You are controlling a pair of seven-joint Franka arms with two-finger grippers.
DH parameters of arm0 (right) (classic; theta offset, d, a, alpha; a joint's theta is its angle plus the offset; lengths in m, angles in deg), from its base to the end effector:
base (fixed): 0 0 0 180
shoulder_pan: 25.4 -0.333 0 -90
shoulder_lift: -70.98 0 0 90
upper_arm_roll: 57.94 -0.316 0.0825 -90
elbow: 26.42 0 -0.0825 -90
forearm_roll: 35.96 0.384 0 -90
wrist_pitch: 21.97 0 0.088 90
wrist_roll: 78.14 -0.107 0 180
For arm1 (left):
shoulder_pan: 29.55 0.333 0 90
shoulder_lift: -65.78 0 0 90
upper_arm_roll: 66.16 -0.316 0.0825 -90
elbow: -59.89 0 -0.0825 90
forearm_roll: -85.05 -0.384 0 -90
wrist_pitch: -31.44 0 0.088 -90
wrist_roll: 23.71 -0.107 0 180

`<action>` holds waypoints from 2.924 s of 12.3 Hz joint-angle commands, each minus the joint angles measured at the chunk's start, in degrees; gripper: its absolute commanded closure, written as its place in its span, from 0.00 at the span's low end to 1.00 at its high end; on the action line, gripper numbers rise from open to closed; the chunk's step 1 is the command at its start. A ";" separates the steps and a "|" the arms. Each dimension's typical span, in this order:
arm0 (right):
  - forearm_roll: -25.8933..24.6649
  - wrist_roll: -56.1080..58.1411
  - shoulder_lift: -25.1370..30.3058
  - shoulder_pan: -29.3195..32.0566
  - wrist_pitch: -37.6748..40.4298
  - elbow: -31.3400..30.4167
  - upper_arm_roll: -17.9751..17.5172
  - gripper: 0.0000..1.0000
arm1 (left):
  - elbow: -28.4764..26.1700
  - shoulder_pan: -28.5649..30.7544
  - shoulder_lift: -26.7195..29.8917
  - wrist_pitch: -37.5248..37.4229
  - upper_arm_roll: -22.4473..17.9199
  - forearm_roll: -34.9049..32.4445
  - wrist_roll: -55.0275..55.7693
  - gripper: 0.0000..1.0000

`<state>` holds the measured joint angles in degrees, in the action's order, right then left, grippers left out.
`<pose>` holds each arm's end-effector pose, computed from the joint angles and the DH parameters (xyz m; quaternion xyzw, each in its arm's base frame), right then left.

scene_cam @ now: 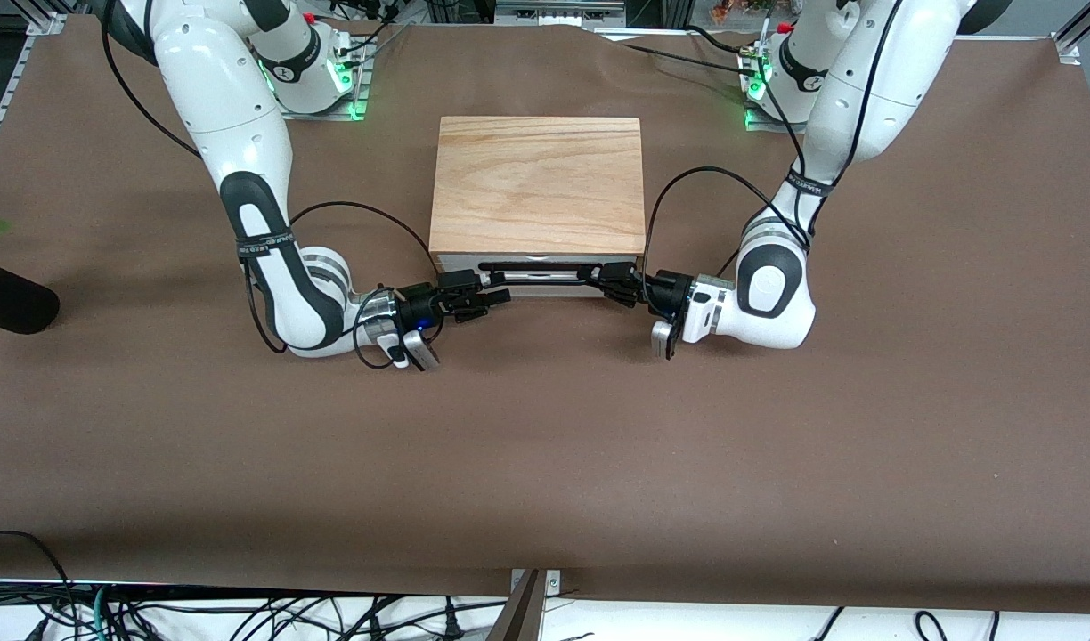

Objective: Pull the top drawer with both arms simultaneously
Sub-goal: 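Close the left gripper and the right gripper on the handle ends, then pull the drawer out of the cabinet with both grippers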

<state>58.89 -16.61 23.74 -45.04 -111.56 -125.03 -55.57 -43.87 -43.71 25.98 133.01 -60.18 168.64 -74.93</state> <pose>0.5661 0.2911 0.1455 -0.6883 -0.1213 0.0531 0.7133 0.5527 -0.2903 0.1784 0.7549 -0.1025 -0.1034 0.6395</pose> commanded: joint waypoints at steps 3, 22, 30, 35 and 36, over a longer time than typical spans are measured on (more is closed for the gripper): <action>0.34 2.19 2.15 0.65 0.29 -4.04 0.26 0.36 | -0.30 0.10 0.25 -0.84 0.70 1.93 -1.26 1.00; 0.33 2.29 4.88 0.56 0.03 -6.95 0.27 0.98 | -0.21 0.10 0.33 -0.84 0.70 1.93 -1.17 1.00; 0.95 -3.60 1.81 2.05 -2.43 1.82 0.27 0.98 | 6.80 -0.17 -3.08 -0.49 0.62 1.67 4.02 1.00; 0.86 -5.44 -3.02 3.46 -3.57 8.68 0.27 0.98 | 12.87 -0.25 -4.85 -0.40 0.44 0.79 11.21 1.00; 0.86 -6.93 -3.73 3.55 -3.75 10.08 0.27 0.98 | 14.01 -0.26 -5.11 -0.40 0.35 0.70 12.27 1.00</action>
<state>58.56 -21.81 22.81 -43.55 -114.00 -120.74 -54.92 -34.34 -43.39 21.40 134.43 -60.81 168.33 -69.36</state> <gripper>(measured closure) 0.824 0.824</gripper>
